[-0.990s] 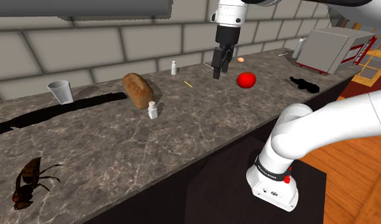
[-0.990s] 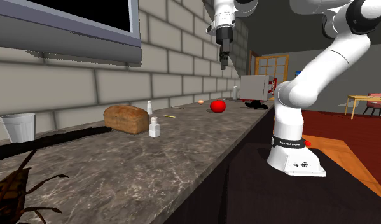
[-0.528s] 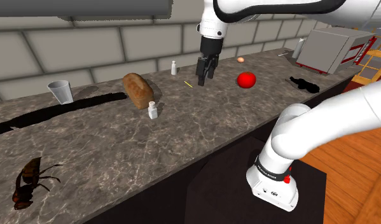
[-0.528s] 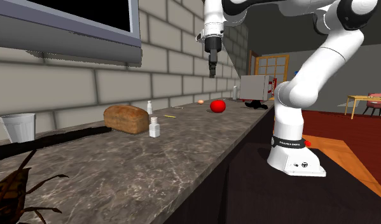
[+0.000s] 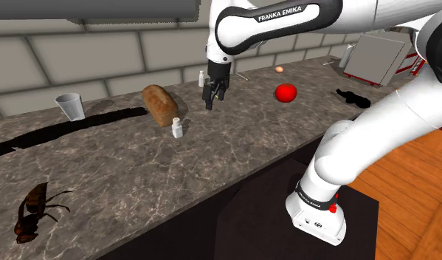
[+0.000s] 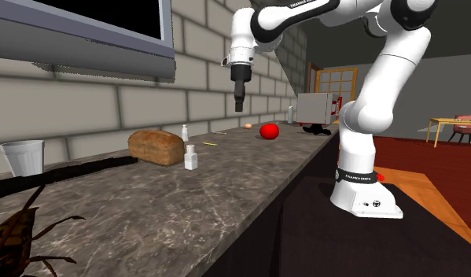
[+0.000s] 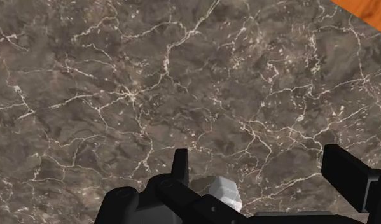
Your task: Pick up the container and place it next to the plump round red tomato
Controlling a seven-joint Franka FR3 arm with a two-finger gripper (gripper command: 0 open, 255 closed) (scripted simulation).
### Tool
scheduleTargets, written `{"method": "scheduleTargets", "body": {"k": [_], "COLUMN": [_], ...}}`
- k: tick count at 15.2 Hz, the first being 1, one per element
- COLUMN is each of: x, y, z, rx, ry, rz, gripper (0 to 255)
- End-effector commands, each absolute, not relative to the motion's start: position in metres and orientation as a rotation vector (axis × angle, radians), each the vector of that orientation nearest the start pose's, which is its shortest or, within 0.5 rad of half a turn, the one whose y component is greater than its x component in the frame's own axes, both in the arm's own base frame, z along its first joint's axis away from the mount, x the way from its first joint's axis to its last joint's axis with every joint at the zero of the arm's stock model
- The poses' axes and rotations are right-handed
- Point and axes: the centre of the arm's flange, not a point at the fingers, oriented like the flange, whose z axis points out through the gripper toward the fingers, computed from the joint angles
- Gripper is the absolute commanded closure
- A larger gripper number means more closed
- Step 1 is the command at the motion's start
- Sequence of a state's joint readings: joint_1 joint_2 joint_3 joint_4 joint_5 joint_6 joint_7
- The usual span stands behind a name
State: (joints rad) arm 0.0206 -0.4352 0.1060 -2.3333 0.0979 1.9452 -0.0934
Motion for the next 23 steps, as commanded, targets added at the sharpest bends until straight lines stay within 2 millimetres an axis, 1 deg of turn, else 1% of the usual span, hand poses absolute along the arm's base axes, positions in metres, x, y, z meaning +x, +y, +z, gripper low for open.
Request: {"method": "scheduleTargets", "body": {"k": [1,14,21,23], "x": [0.439,0.567,0.572,0.572], "y": [0.070,0.112,0.112,0.112], "z": [0.489,0.399,0.362,0.359], "rx": [-3.086,-3.117,-3.117,-3.117], "ry": [-0.278,-0.306,-0.306,-0.306], "rz": [-0.093,-0.222,-0.222,-0.222], "gripper": [0,0,0,0]}}
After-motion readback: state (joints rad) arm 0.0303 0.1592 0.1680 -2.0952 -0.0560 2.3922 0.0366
